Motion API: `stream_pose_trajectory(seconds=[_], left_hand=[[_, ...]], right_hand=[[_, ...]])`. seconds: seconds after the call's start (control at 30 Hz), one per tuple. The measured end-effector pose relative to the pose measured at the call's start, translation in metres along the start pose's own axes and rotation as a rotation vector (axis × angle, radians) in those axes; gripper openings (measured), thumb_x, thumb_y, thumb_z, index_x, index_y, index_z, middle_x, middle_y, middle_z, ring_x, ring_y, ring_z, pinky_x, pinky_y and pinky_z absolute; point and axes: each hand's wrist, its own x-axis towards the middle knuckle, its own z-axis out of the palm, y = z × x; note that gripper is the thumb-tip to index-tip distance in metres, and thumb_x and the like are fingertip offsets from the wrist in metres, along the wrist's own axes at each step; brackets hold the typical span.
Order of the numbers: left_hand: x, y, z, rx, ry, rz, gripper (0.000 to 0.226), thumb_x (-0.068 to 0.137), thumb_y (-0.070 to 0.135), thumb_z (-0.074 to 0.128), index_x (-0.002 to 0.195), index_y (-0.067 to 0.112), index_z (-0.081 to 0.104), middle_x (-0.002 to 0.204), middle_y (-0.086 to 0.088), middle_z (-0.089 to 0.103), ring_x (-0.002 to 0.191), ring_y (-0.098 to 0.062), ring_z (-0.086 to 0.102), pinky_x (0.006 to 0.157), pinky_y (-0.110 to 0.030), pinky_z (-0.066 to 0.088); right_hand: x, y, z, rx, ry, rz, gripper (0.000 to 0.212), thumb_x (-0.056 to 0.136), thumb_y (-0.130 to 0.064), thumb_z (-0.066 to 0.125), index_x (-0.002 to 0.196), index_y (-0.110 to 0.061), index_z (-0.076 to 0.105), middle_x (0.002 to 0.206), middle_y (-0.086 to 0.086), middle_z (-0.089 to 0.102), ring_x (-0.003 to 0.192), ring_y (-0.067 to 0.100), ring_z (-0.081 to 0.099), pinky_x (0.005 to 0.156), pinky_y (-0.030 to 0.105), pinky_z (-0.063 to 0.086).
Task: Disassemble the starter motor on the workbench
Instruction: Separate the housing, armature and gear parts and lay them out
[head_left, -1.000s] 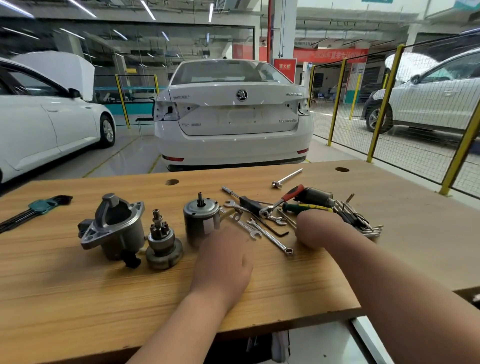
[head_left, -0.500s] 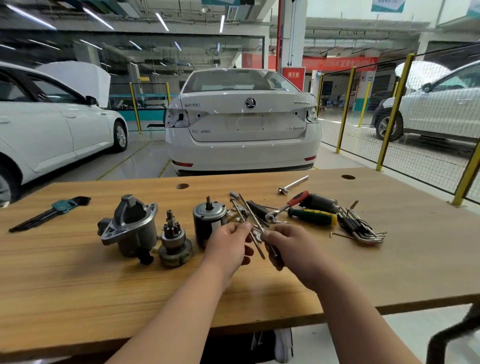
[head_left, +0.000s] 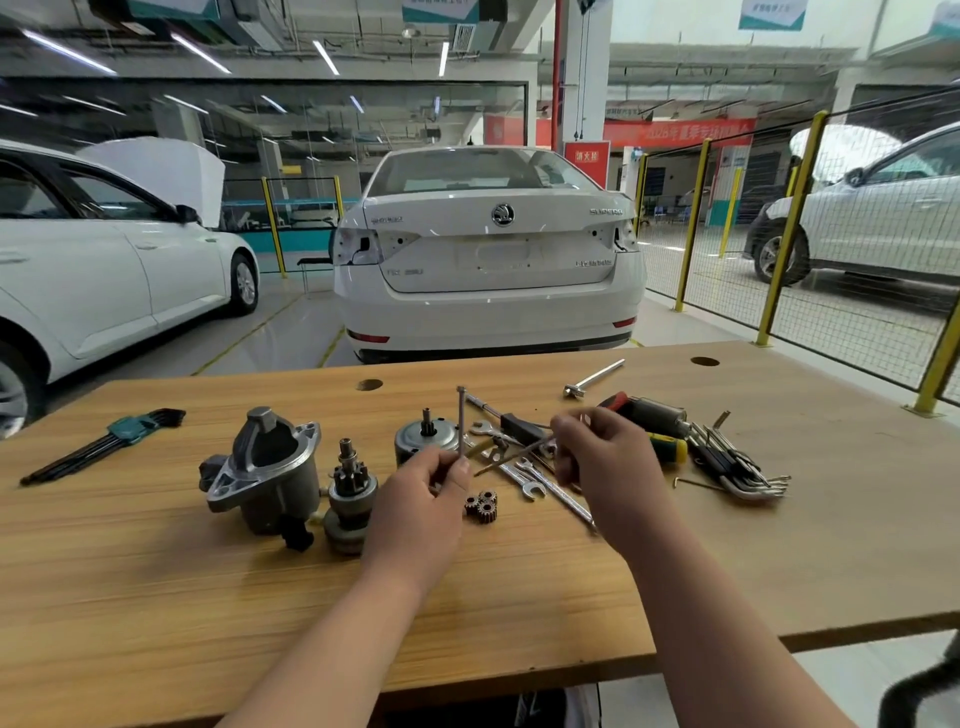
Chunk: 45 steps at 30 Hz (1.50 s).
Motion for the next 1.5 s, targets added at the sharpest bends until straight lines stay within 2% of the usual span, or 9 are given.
stream_pose_trajectory(seconds=[0.33,0.5,0.63,0.83,1.0,1.13,1.27,1.37,1.5], left_hand=[[0.000,0.008,0.029,-0.235,-0.196,-0.334,0.025,0.101,0.034,0.037,0.090,0.024,0.057,0.066,-0.001,0.053,0.056,-0.019,0.048,0.059,-0.034,0.038],[-0.004,0.003,0.037,-0.048,-0.171,-0.303,0.025,0.100,0.037,0.041,0.084,0.026,0.057,0.065,0.006,0.053,0.053,-0.006,0.046,0.048,-0.021,0.035],[-0.003,0.007,0.044,-0.053,-0.190,-0.307,0.025,0.097,0.042,0.045,0.082,0.026,0.057,0.066,0.005,0.054,0.059,-0.008,0.049,0.051,-0.024,0.036],[0.006,0.013,0.061,-0.252,-0.258,-0.433,0.024,0.091,0.047,0.055,0.091,0.025,0.063,0.044,0.013,0.046,0.041,-0.007,0.040,0.042,-0.020,0.035],[0.017,0.019,0.076,-0.513,-0.222,-0.627,0.032,0.090,0.052,0.054,0.097,0.022,0.060,0.091,-0.002,0.064,0.045,-0.011,0.036,0.037,-0.020,0.028],[0.018,0.013,0.082,-0.654,-0.236,-0.664,0.022,0.094,0.036,0.056,0.092,0.014,0.057,0.068,0.000,0.052,0.033,-0.007,0.029,0.033,-0.017,0.022],[0.017,0.003,0.088,-0.662,-0.126,-0.619,0.015,0.093,0.022,0.055,0.080,0.017,0.050,0.048,0.006,0.037,0.033,-0.008,0.028,0.034,-0.018,0.023],[0.016,-0.003,0.089,-0.676,-0.095,-0.570,0.018,0.093,0.021,0.054,0.077,0.017,0.051,0.048,0.006,0.036,0.035,-0.010,0.028,0.036,-0.019,0.026],[0.014,-0.006,0.089,-0.703,-0.116,-0.549,0.016,0.096,0.021,0.051,0.081,0.015,0.050,0.048,0.006,0.035,0.034,-0.010,0.028,0.035,-0.019,0.027]], right_hand=[[0.016,0.014,0.041,-0.233,-0.165,0.175,0.029,0.099,-0.039,0.052,0.087,-0.019,0.068,0.061,-0.004,0.061,0.051,0.011,0.054,0.052,0.030,0.046],[0.044,0.026,-0.040,-1.101,0.202,0.087,0.028,0.099,-0.032,0.044,0.115,-0.016,0.061,0.117,0.007,0.062,0.091,0.024,0.062,0.067,0.032,0.043],[0.047,0.036,-0.071,-1.445,0.017,0.388,0.033,0.097,-0.025,0.046,0.127,-0.016,0.056,0.134,0.009,0.049,0.109,0.030,0.059,0.075,0.037,0.046],[0.044,0.028,-0.060,-1.332,-0.079,0.250,0.028,0.096,-0.015,0.051,0.121,-0.017,0.064,0.112,0.004,0.065,0.100,0.023,0.061,0.077,0.031,0.050],[0.031,0.024,-0.014,-0.660,-0.122,0.054,0.006,0.093,-0.031,0.063,0.090,-0.028,0.067,0.078,-0.012,0.066,0.072,0.004,0.060,0.057,0.018,0.040],[0.062,0.030,-0.005,-0.953,0.026,-0.070,0.019,0.097,-0.037,0.052,0.105,-0.023,0.064,0.097,-0.002,0.068,0.086,0.013,0.061,0.077,0.033,0.054],[0.099,0.041,0.007,-1.509,-0.269,0.000,0.059,0.096,-0.056,0.044,0.139,-0.017,0.045,0.143,0.009,0.048,0.138,0.032,0.034,0.115,0.053,0.020],[0.110,0.050,0.023,-1.594,-0.383,0.054,0.049,0.098,-0.050,0.043,0.131,-0.016,0.053,0.133,0.010,0.057,0.136,0.033,0.038,0.118,0.058,0.005],[0.118,0.041,0.008,-1.524,-0.159,-0.068,0.024,0.098,-0.029,0.047,0.114,-0.016,0.059,0.116,0.008,0.063,0.114,0.028,0.054,0.111,0.051,0.029]])
